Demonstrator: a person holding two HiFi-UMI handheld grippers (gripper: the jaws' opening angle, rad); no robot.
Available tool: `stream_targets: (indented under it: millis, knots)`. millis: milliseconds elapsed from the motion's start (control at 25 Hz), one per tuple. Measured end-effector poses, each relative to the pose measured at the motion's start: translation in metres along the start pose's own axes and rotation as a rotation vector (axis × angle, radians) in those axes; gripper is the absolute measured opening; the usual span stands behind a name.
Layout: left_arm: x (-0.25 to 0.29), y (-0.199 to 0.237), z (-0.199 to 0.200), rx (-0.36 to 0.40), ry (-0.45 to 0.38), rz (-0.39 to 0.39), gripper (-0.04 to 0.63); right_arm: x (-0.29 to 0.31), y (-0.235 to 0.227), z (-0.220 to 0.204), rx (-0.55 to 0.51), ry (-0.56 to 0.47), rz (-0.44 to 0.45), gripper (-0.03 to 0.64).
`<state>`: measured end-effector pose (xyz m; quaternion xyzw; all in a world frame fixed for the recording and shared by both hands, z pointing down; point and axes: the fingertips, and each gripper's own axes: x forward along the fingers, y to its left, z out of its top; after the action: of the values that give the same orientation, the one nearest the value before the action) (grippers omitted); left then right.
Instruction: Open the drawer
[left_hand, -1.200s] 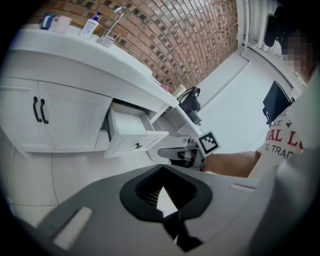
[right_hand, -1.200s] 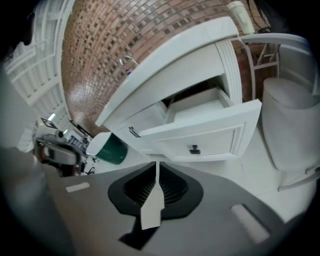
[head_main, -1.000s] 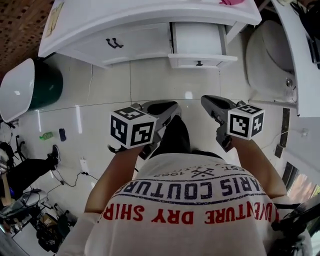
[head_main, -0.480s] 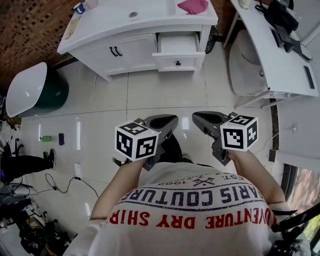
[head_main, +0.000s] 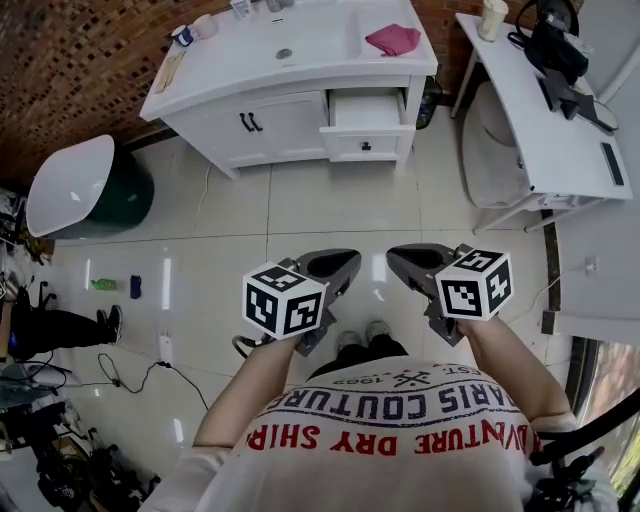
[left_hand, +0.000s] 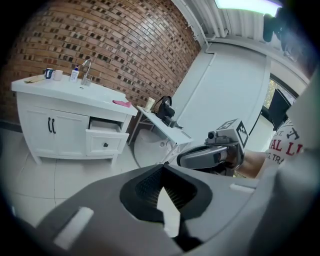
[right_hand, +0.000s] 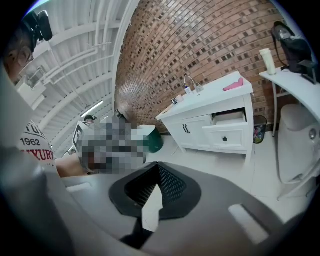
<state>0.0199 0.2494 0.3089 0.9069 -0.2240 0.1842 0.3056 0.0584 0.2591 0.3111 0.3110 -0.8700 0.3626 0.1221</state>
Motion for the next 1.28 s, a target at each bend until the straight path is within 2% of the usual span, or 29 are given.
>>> stream_targets:
  millis: [200, 360, 600, 1040, 1280]
  knots:
    - [-0.02, 0.0, 0.001, 0.022, -0.003, -0.011, -0.006, 0.011, 0.019, 0.002, -0.004, -0.003, -0.007, 0.006]
    - [-0.04, -0.003, 0.003, 0.072, 0.009, -0.025, -0.006, 0.017, 0.036, 0.001, 0.009, -0.012, -0.019, 0.006]
    - [-0.059, -0.016, -0.003, 0.104, 0.01, -0.07, -0.006, 0.018, 0.059, -0.008, 0.002, -0.005, -0.022, 0.006]
    - [-0.067, -0.018, -0.019, 0.112, 0.025, -0.099, -0.006, 0.027, 0.073, -0.021, 0.002, 0.003, -0.04, 0.006]
    - [-0.076, -0.017, -0.019, 0.111, 0.02, -0.099, -0.006, 0.028, 0.079, -0.014, -0.006, -0.006, -0.043, 0.006]
